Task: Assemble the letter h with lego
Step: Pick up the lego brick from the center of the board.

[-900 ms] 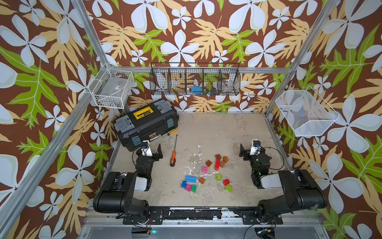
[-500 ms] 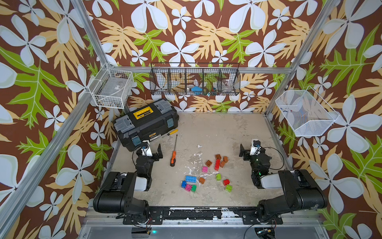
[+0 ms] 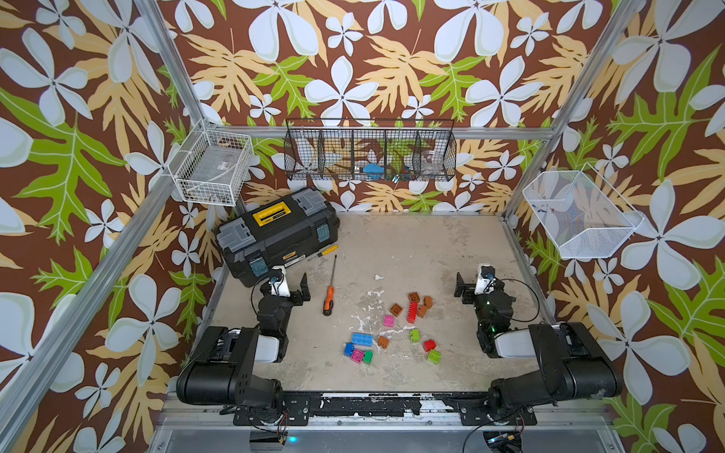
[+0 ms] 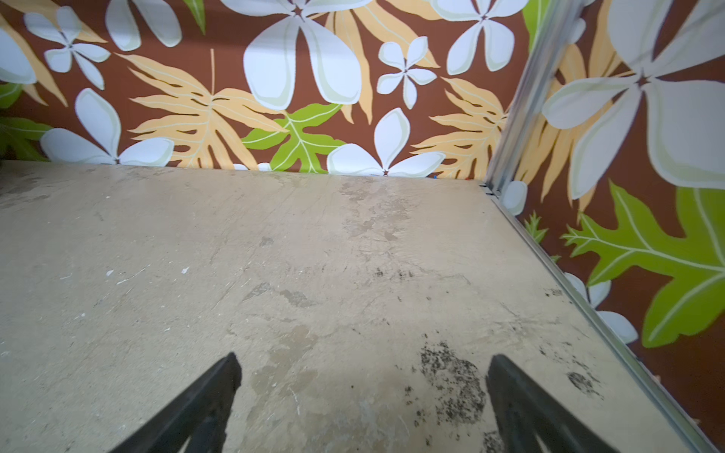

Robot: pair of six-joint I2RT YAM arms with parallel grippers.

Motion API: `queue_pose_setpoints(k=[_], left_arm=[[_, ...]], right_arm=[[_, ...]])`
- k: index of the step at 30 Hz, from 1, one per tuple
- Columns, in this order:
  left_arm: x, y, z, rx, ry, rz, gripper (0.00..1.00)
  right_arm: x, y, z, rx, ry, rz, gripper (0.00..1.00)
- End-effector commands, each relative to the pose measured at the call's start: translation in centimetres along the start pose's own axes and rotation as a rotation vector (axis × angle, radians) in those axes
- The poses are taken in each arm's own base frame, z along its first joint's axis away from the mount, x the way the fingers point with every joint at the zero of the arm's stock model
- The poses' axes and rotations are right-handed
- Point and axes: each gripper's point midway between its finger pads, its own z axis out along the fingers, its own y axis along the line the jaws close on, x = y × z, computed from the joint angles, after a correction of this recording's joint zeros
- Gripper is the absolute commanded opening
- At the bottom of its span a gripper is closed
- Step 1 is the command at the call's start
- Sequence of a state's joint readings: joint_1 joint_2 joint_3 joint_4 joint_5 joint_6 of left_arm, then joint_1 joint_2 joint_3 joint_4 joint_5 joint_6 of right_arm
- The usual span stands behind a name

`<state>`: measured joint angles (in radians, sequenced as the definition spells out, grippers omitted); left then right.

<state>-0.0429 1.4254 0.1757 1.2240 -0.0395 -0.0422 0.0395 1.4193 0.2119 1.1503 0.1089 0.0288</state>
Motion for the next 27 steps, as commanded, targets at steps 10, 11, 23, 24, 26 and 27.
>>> queue_pose_setpoints(k=[10,11,23,24,26,27], left_arm=[[0.9,-4.1,3.1,0.298,0.497,0.285,1.00],[1.7,-4.7,2.3,0.358,0.535,0.314,1.00],[7.7,-0.9,-2.5,0.353,0.788,0.304,1.00],[7.8,-0.6,-2.5,0.339,0.791,0.300,1.00],[8.1,-0.3,-2.5,0.332,0.797,0.295,1.00],[8.3,-0.4,-2.6,0.334,0.800,0.293,1.00]], right_arm=[[-7.1,1.4,-0.3,-0.034,0.332,0.400,0.82],[-6.6,3.3,-0.6,-0.108,0.374,0.397,0.78],[3.0,23.4,-10.2,-0.457,0.862,-0.061,0.72],[3.6,24.4,-10.8,-0.468,0.900,-0.034,0.71],[4.4,26.1,-11.7,-0.467,0.941,0.005,0.70],[4.9,27.0,-12.2,-0.460,0.961,0.016,0.69]])
